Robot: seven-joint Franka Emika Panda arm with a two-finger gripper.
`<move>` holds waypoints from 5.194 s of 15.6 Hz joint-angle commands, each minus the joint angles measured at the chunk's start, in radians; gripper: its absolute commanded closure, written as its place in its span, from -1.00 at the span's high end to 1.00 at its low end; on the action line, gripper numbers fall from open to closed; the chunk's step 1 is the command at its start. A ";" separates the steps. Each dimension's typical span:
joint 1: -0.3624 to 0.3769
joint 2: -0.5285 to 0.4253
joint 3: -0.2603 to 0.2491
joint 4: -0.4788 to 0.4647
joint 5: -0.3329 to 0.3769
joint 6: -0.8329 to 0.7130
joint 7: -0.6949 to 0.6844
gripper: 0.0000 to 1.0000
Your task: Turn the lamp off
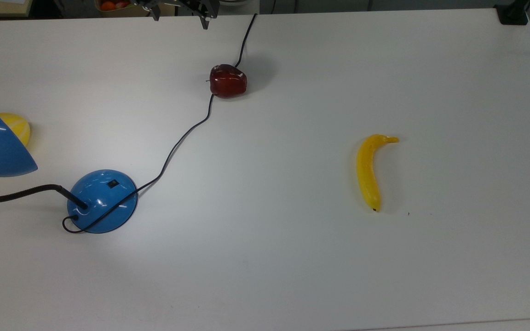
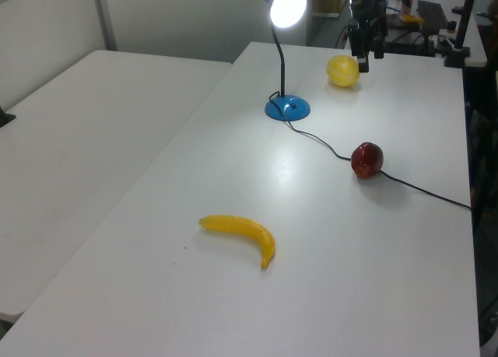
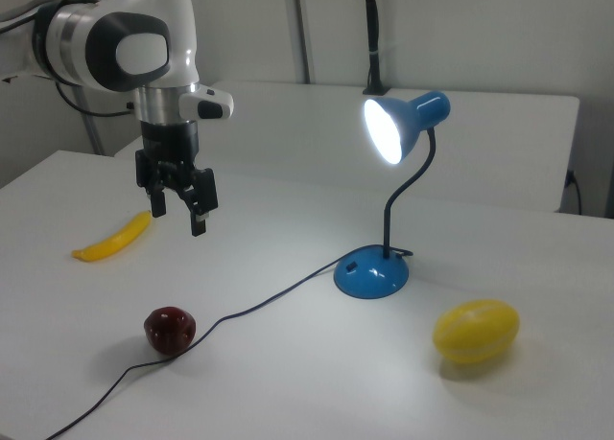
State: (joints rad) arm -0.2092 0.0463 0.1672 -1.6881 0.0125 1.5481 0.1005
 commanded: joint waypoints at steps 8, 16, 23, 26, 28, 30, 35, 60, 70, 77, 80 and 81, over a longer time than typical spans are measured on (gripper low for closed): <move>-0.025 0.059 -0.012 -0.012 -0.005 0.150 0.017 0.62; -0.113 0.181 -0.012 -0.012 -0.008 0.461 0.111 -1.00; -0.148 0.342 -0.052 -0.010 -0.058 0.846 0.252 -1.00; -0.147 0.389 -0.072 -0.004 -0.071 0.937 0.272 -1.00; -0.142 0.412 -0.074 -0.001 -0.072 0.984 0.284 -1.00; -0.131 0.432 -0.074 -0.001 -0.080 1.010 0.306 -1.00; -0.122 0.446 -0.074 0.002 -0.085 1.055 0.334 -1.00; -0.053 0.532 -0.086 0.013 -0.206 1.021 0.401 -1.00; -0.039 0.517 -0.086 0.016 -0.226 0.909 0.397 -1.00; -0.052 0.411 -0.083 0.024 -0.206 0.772 0.377 -0.94; -0.047 0.353 -0.075 0.024 -0.192 0.647 0.311 -0.83; -0.041 0.331 -0.074 0.024 -0.169 0.603 0.282 -0.75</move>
State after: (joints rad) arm -0.2701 0.4690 0.0993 -1.6320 -0.1965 2.2745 0.4530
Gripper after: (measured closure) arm 0.952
